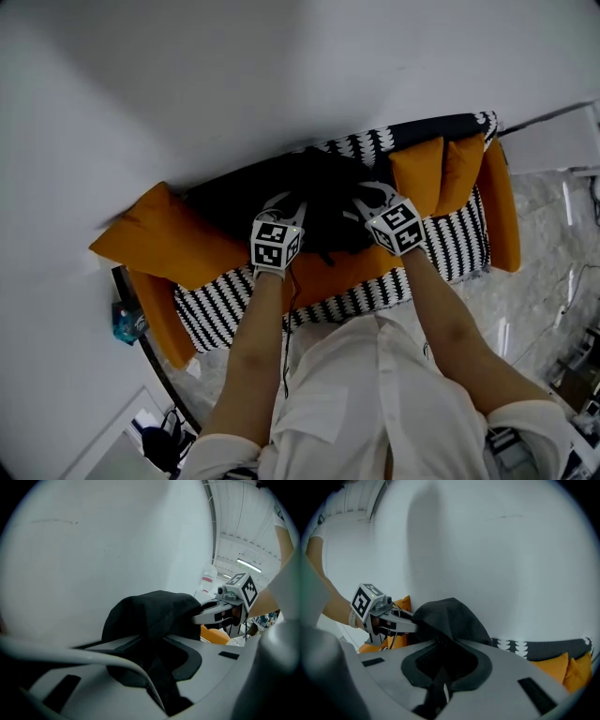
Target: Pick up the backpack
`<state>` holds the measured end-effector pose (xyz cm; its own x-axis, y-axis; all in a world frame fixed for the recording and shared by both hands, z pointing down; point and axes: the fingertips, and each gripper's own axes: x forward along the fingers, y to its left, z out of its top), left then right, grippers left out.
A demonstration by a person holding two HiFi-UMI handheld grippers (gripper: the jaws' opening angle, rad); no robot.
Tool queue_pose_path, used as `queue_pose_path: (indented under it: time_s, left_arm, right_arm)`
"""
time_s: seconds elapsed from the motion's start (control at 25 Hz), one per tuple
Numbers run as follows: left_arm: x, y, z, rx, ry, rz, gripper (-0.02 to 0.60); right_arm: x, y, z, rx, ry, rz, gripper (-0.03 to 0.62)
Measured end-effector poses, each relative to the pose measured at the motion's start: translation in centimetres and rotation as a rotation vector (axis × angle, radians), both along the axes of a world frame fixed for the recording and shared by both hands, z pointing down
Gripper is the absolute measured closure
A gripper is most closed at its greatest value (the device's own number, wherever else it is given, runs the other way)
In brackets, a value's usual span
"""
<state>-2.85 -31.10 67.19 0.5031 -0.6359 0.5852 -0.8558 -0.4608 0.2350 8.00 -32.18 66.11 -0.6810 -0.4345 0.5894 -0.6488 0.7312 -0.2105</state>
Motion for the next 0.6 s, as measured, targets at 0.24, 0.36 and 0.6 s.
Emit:
queue_pose_path:
  time_s: [0.24,0.36,0.6]
  left_arm:
    - [0.7,2.7,-0.3,-0.022,0.01,-0.012,0.509]
    - [1.0,4.0,-0.7,-0.032,0.019,-0.025,0.515]
    - [1.5,6.8,-1.6,-0.048,0.044,-0.056,0.52]
  right_arm:
    - [0.6,2.5,-0.2,-0.037,-0.025,0.044,0.554]
    - [0.9,3.6,-0.4,-0.066,-0.048,0.089,0.553]
    - [1.5,6.1,-1.2,-0.105,-0.078,0.137,0.553]
